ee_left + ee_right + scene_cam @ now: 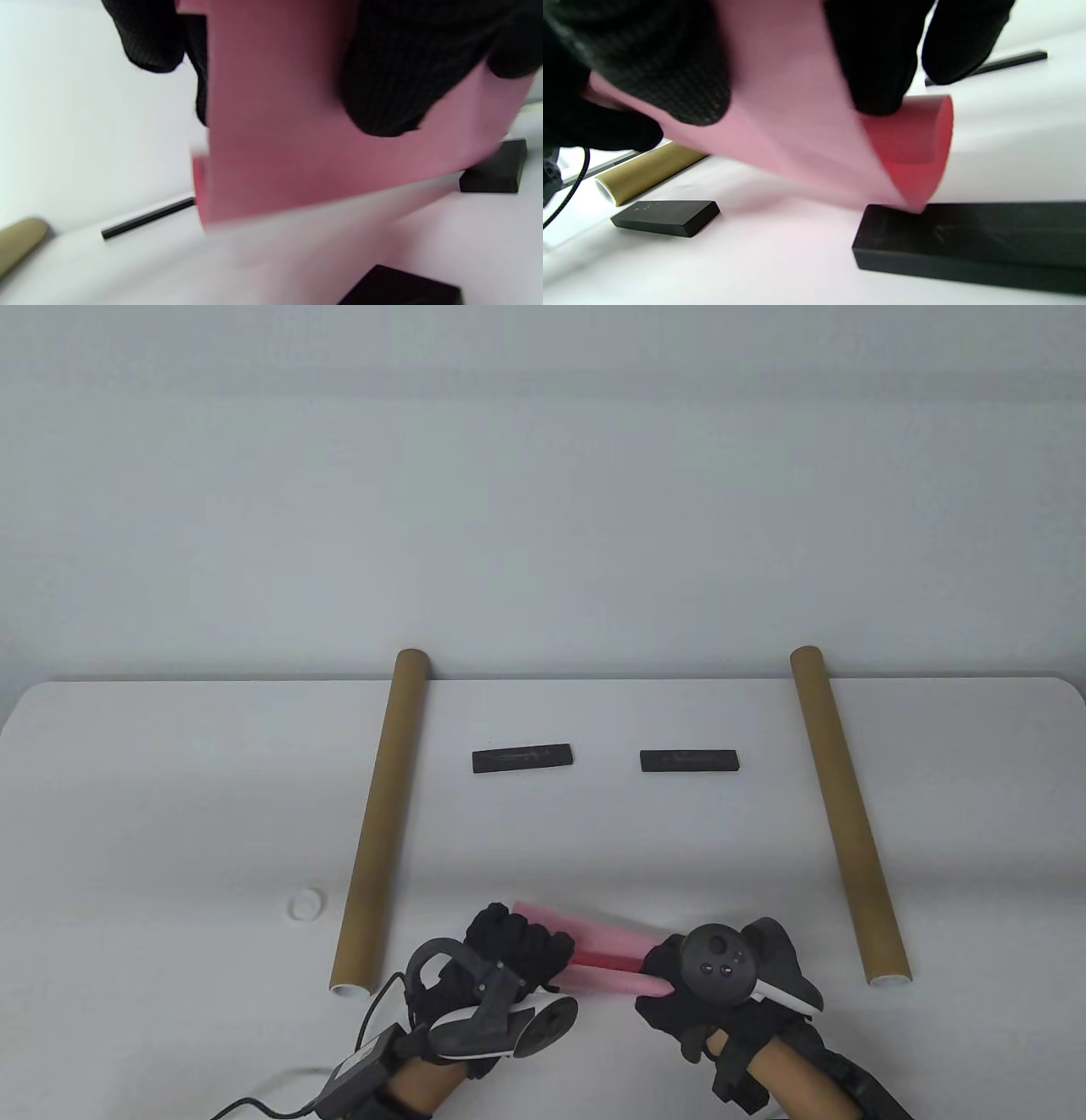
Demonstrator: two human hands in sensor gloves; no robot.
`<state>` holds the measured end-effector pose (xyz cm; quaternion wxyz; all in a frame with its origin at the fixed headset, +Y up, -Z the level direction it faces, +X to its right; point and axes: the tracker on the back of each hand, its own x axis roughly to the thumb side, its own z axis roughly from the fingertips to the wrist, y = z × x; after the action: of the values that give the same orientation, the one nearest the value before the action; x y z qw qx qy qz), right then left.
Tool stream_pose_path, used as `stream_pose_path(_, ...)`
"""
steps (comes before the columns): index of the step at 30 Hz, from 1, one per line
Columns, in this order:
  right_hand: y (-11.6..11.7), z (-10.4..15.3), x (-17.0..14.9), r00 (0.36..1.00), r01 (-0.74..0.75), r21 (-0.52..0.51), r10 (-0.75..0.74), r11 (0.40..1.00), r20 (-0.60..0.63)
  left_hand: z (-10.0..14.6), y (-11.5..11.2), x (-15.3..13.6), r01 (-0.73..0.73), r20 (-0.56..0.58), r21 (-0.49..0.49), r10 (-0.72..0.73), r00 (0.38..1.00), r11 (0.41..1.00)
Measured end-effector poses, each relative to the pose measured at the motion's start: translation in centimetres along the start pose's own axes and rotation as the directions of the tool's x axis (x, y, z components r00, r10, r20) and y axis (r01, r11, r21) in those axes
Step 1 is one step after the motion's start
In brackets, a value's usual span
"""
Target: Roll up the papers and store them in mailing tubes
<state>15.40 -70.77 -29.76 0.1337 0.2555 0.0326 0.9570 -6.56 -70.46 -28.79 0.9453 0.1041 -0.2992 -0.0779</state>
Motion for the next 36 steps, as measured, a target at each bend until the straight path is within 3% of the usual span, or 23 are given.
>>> stream_pose_path(2,-0.2,0.4,1.0,0.975,-0.205,-0.109,0.212,0.973,0.060,-0.1,-0.4,-0.6,-0.094,-0.037,-0.047,0.093,0.995,0.994)
stream_pose_path(4,-0.5,0.8,1.9,0.900,-0.405,-0.225,0.430,0.886,0.072,-0.2,-1.0,-1.3,-0.203,-0.086,-0.110,0.194,0.977,0.973)
stream_pose_path(7,-0.3,0.9,2.1,0.921,-0.357,-0.257,0.385,0.898,0.067,-0.2,-1.5,-2.1,-0.347,-0.130,-0.159,0.329,0.935,0.924)
stream_pose_path(9,-0.2,0.6,1.9,0.937,-0.323,-0.219,0.343,0.921,0.059,-0.2,-1.6,-2.1,-0.339,-0.125,-0.160,0.321,0.939,0.927)
stream_pose_path(12,-0.2,0.4,0.9,0.981,-0.181,-0.134,0.188,0.974,0.044,0.2,-1.1,-1.2,-0.137,-0.049,-0.035,0.135,0.990,0.990)
stream_pose_path(13,-0.2,0.2,0.4,0.995,-0.093,-0.106,0.098,0.990,0.035,0.2,-0.7,-0.7,-0.005,0.004,0.013,0.005,1.000,1.000)
stream_pose_path(15,-0.3,0.1,-0.5,0.999,0.040,-0.050,-0.039,0.998,0.013,0.3,-0.3,-0.2,0.127,0.054,0.088,-0.132,0.990,0.988)
stream_pose_path(17,-0.3,0.1,-1.1,0.993,0.116,-0.029,-0.116,0.993,0.003,0.2,-0.1,0.0,0.108,0.061,0.099,-0.114,0.992,0.989)
stream_pose_path(19,-0.4,0.4,-0.9,0.996,0.088,-0.054,-0.087,0.995,0.018,0.0,-0.3,-0.2,0.039,0.045,0.062,-0.042,0.998,0.997)
stream_pose_path(21,-0.5,0.9,0.0,0.993,-0.071,-0.137,0.083,0.988,0.085,-0.1,-0.8,-0.7,-0.048,0.010,-0.007,0.049,0.999,0.999)
stream_pose_path(23,-0.5,1.3,0.9,0.942,-0.294,-0.221,0.321,0.930,0.099,-0.2,-1.7,-1.4,-0.192,-0.046,-0.076,0.189,0.981,0.978)
stream_pose_path(25,-0.3,1.3,1.3,0.926,-0.331,-0.263,0.365,0.906,0.094,-0.3,-2.2,-2.1,-0.309,-0.086,-0.131,0.299,0.950,0.942)
stream_pose_path(27,0.0,1.1,1.3,0.929,-0.332,-0.248,0.361,0.910,0.081,-0.4,-2.3,-2.3,-0.328,-0.097,-0.134,0.317,0.943,0.935)
stream_pose_path(29,0.0,0.8,1.1,0.935,-0.327,-0.217,0.348,0.920,0.067,-0.2,-2.0,-2.3,-0.283,-0.096,-0.117,0.272,0.957,0.952)
stream_pose_path(31,0.0,0.6,0.6,0.964,-0.244,-0.200,0.260,0.949,0.056,0.2,-1.4,-1.8,-0.172,-0.069,-0.034,0.169,0.983,0.985)
stream_pose_path(33,0.0,0.5,-0.1,0.992,-0.112,-0.139,0.119,0.984,0.047,0.4,-0.3,-0.8,0.117,0.021,0.081,-0.119,0.993,0.990)
stream_pose_path(36,-0.3,0.4,-0.7,0.998,0.035,-0.085,-0.031,0.996,0.046,0.7,0.2,-0.1,0.174,0.038,0.126,-0.180,0.983,0.977)
